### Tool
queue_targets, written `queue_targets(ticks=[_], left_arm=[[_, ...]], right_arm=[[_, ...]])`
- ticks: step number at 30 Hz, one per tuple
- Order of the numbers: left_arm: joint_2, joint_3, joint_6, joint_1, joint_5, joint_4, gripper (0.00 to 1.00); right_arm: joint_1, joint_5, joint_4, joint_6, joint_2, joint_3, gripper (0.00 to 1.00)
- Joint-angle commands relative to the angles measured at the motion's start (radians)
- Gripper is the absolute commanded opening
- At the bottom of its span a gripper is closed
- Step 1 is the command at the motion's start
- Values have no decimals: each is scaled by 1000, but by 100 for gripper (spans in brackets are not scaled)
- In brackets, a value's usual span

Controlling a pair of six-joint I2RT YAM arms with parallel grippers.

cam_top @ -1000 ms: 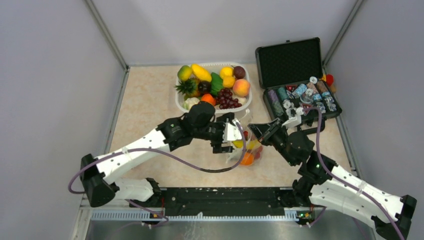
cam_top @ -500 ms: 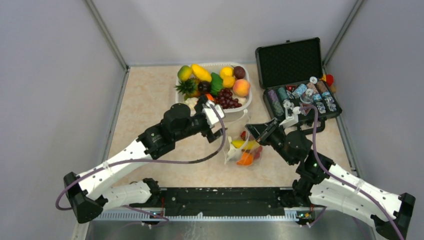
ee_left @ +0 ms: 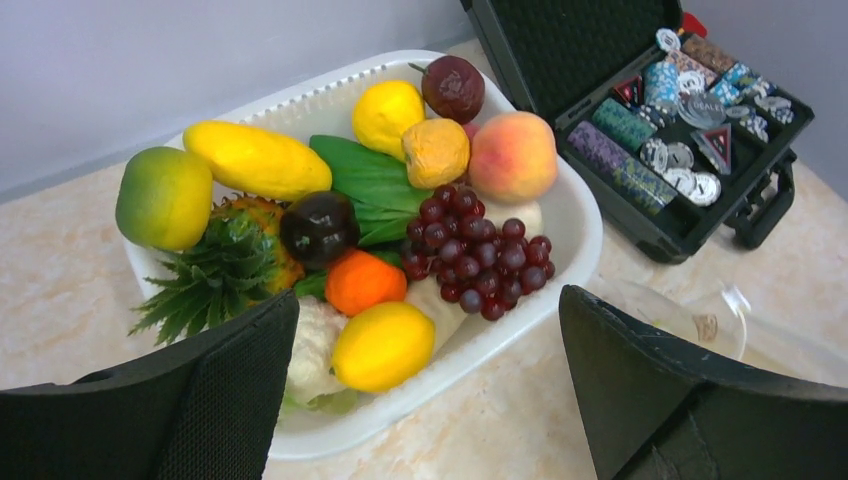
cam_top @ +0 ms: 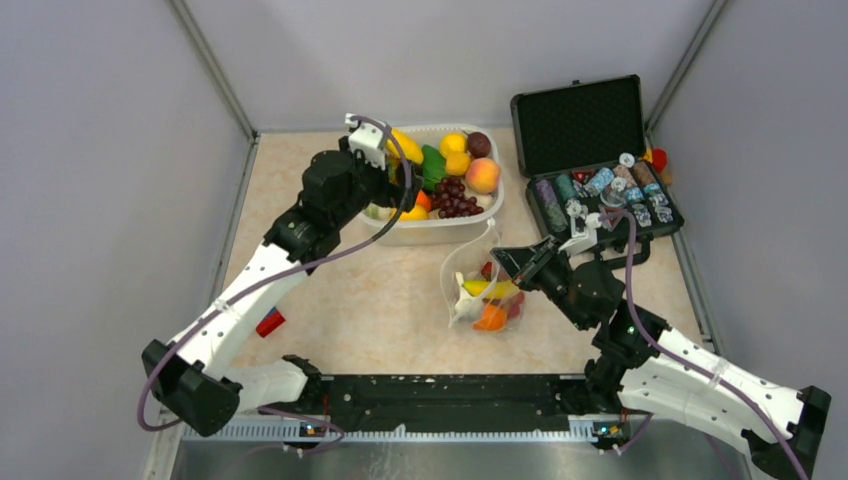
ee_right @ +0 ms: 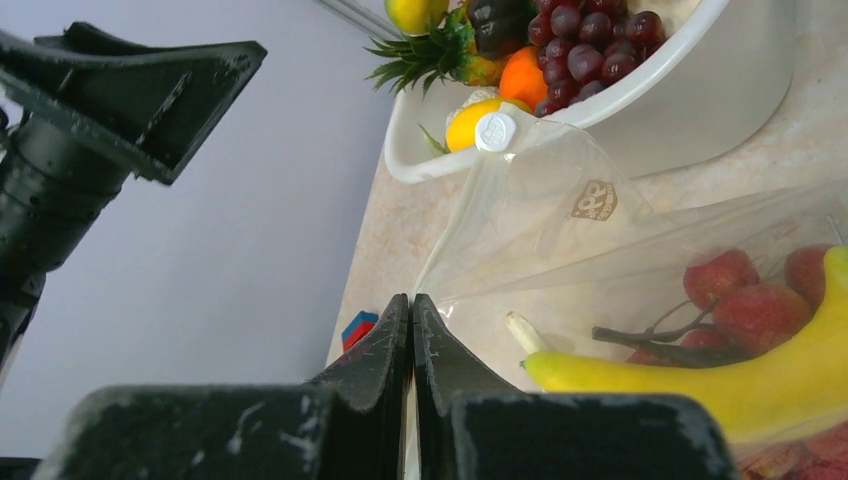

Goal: Place the food in the zip-top bag and seal the zipper
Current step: Pick up the fake fruit from the zipper food storage bag.

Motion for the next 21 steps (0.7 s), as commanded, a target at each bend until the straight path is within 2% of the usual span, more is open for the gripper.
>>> queue_targets(ticks=[1, 4, 7, 11, 16, 21], left_arm=[[111, 107, -119, 38, 5, -27, 99], [208, 168, -178, 81, -2, -46, 98], [302, 210, -204, 98, -69, -21, 95], [443, 325, -201, 99, -165, -71, 95], [582, 403, -192, 99, -146, -83, 93], [657, 422, -178, 100, -169, -59, 92]], right_arm=[[7, 5, 41, -13, -18, 15, 0], [6, 6, 37, -16, -22, 20, 0], [7, 4, 37, -17, -23, 20, 0], [6, 3, 39, -16, -20, 20, 0], [8, 3, 37, -17, -18, 25, 0], [6, 7, 37, -18, -17, 25, 0]])
